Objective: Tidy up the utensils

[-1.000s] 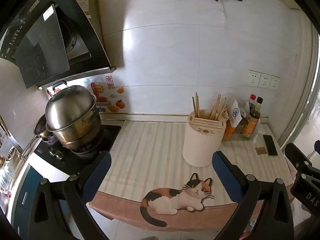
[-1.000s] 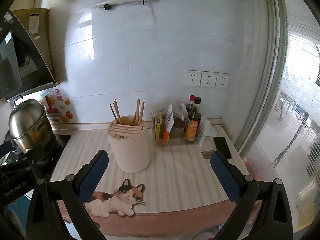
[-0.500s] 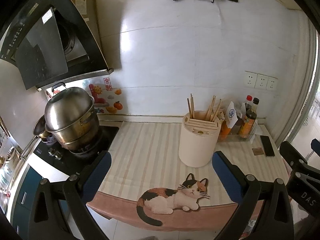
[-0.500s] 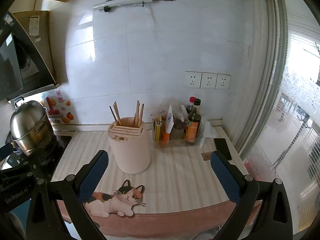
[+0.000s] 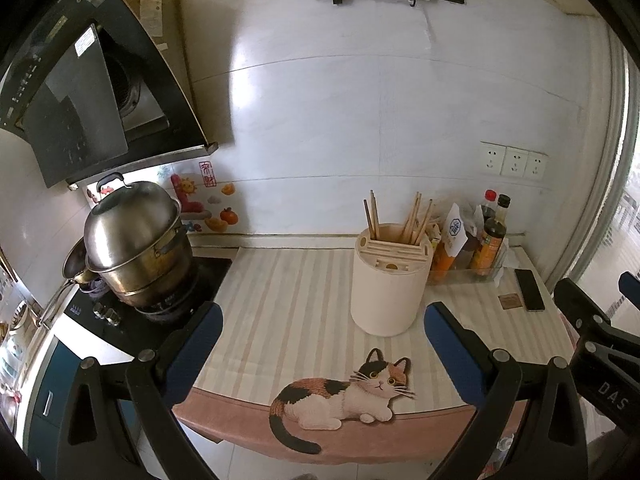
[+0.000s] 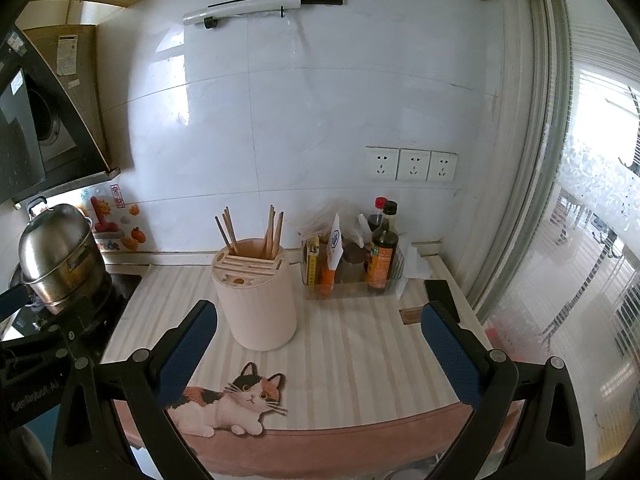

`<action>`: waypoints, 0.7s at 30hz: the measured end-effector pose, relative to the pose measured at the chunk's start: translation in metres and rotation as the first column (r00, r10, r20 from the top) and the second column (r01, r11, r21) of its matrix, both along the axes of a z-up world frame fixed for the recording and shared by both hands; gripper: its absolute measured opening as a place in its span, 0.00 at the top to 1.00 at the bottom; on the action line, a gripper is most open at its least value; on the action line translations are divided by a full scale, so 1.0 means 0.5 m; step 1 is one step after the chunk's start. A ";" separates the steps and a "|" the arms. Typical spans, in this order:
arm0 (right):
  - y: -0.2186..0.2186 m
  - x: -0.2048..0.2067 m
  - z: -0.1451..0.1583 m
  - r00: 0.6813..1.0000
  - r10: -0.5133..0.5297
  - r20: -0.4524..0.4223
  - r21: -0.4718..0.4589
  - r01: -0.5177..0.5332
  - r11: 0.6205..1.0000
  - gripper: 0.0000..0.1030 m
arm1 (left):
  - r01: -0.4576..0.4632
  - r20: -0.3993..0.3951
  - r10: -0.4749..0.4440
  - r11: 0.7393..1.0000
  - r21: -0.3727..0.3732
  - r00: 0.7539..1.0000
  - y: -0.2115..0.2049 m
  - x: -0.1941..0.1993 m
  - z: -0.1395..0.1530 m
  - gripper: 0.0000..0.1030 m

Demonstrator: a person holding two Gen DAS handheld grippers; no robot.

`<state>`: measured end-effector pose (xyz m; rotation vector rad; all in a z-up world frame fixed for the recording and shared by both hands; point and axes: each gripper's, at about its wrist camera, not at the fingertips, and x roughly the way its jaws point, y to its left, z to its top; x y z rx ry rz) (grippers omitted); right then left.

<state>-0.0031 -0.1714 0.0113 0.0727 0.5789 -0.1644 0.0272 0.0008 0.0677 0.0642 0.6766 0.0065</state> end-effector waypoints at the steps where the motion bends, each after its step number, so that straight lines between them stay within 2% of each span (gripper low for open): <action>1: 0.000 0.000 0.000 1.000 -0.001 0.001 0.000 0.001 1.000 0.00 | 0.000 0.001 0.000 1.000 0.001 1.000 -0.001 0.000 0.001 0.00; 21: -0.007 0.006 0.009 1.000 -0.003 0.008 -0.004 0.003 1.000 0.00 | -0.014 0.007 0.014 1.000 0.000 1.000 0.001 0.011 0.008 0.00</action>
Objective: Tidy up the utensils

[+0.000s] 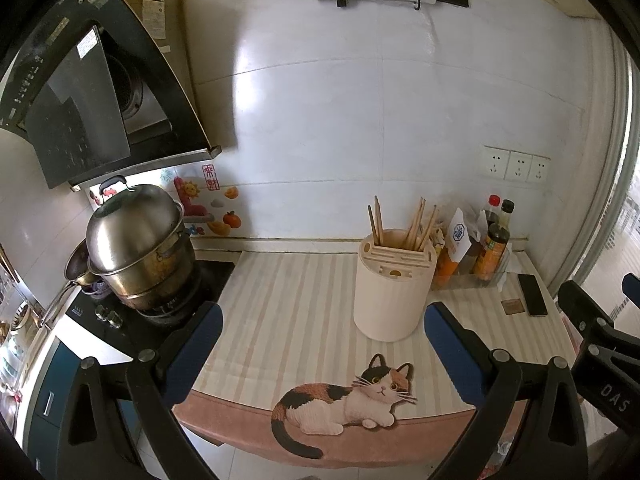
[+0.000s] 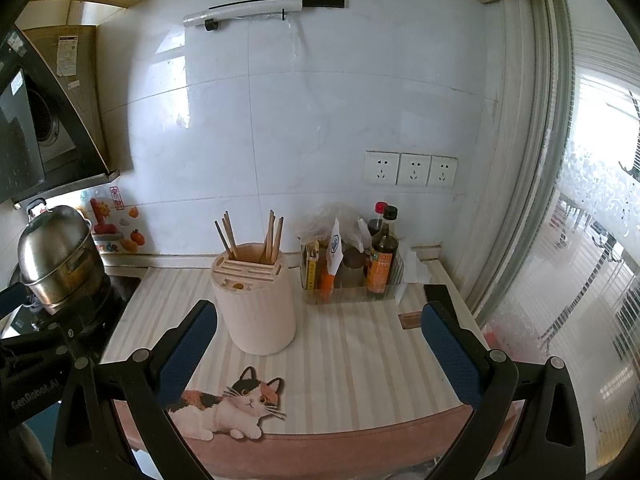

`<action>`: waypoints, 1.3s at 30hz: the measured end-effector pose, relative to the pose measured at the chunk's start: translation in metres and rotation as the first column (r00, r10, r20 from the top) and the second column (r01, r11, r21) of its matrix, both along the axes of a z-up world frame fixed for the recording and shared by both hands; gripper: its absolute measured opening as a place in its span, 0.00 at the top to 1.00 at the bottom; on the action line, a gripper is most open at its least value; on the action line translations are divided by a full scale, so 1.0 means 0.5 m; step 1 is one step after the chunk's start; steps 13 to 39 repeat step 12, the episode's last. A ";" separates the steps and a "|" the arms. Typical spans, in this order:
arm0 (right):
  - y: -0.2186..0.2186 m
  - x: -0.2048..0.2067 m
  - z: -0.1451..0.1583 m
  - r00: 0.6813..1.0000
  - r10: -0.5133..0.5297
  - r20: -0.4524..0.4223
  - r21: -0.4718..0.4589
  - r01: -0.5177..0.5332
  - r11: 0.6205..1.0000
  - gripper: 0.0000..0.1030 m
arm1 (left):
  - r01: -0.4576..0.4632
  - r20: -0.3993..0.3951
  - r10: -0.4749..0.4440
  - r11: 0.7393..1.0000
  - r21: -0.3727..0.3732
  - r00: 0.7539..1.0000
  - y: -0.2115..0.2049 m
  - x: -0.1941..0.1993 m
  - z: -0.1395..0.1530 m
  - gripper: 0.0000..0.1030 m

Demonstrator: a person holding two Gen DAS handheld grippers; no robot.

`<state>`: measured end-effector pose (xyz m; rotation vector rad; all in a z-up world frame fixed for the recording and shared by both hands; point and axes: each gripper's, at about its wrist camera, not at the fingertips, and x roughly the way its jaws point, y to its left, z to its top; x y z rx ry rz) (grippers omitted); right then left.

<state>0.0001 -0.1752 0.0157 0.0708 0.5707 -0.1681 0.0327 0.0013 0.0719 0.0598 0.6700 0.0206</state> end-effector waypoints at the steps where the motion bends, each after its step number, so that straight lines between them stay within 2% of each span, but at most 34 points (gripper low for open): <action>1: 0.000 0.000 0.001 1.000 0.000 0.002 0.000 0.000 1.000 0.00 | 0.000 0.000 0.000 1.000 0.000 1.000 0.001 0.002 0.001 0.00; 39: -0.004 0.007 0.002 1.000 -0.001 -0.001 0.002 0.001 1.000 0.00 | 0.006 0.000 -0.006 1.000 -0.011 1.000 0.001 0.009 0.002 0.00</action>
